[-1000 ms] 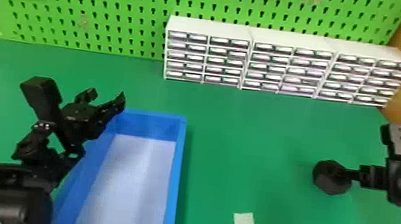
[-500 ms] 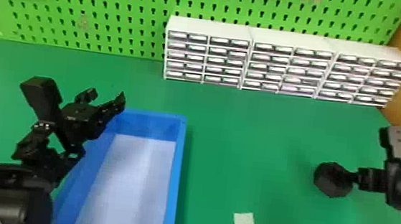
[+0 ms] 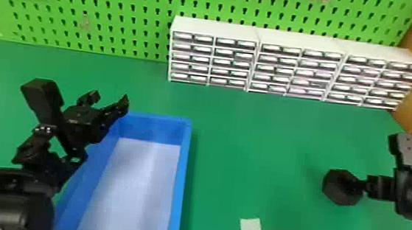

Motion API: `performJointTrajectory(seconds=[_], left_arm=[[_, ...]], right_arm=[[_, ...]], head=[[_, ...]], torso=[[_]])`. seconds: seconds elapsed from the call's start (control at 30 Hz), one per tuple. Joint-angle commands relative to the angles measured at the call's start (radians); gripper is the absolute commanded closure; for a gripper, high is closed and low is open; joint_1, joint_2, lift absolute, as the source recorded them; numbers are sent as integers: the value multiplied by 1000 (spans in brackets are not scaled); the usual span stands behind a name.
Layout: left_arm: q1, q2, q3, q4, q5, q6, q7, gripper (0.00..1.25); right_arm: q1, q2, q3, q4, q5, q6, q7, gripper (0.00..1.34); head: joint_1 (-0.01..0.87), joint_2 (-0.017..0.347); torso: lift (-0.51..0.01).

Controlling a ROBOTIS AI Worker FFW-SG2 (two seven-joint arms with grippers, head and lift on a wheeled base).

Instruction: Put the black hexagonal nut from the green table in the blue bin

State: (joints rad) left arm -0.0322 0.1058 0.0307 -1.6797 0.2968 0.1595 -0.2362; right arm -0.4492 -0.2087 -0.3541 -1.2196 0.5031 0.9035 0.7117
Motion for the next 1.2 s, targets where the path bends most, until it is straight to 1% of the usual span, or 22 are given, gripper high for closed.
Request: performJointTrajectory(seconds=[0.0, 0.37, 0.47, 0.57, 0.67, 0.8, 0.97, 1.17], left_arm=[[0, 0, 0, 0, 1, 0, 0, 456], [0, 0, 2, 0, 1, 0, 0, 456], [0, 0, 2, 0, 1, 0, 0, 456], [0, 0, 2, 0, 1, 0, 0, 456], [0, 0, 0, -2, 1, 0, 0, 456], [0, 0, 0, 0, 2, 0, 0, 456], [0, 0, 0, 0, 2, 0, 0, 456], [2, 0, 2, 0, 2, 0, 0, 456]], right_arm=[[1, 0, 0, 0, 0, 0, 0, 529], [1, 0, 3, 0, 2, 2, 0, 547], [1, 0, 4, 0, 2, 2, 0, 633], [1, 0, 6, 0, 2, 2, 0, 789], [1, 0, 4, 0, 0, 2, 0, 883], [1, 0, 9, 2, -2, 2, 0, 964], [1, 0, 15, 2, -2, 2, 0, 993], [1, 0, 14, 2, -2, 0, 0, 995]], head=[[691, 9], [691, 9], [691, 9], [691, 9], [691, 9], [691, 9], [691, 9], [691, 9]], torso=[[-97], [-97], [-97], [-97], [-97], [-97], [-97], [-97]])
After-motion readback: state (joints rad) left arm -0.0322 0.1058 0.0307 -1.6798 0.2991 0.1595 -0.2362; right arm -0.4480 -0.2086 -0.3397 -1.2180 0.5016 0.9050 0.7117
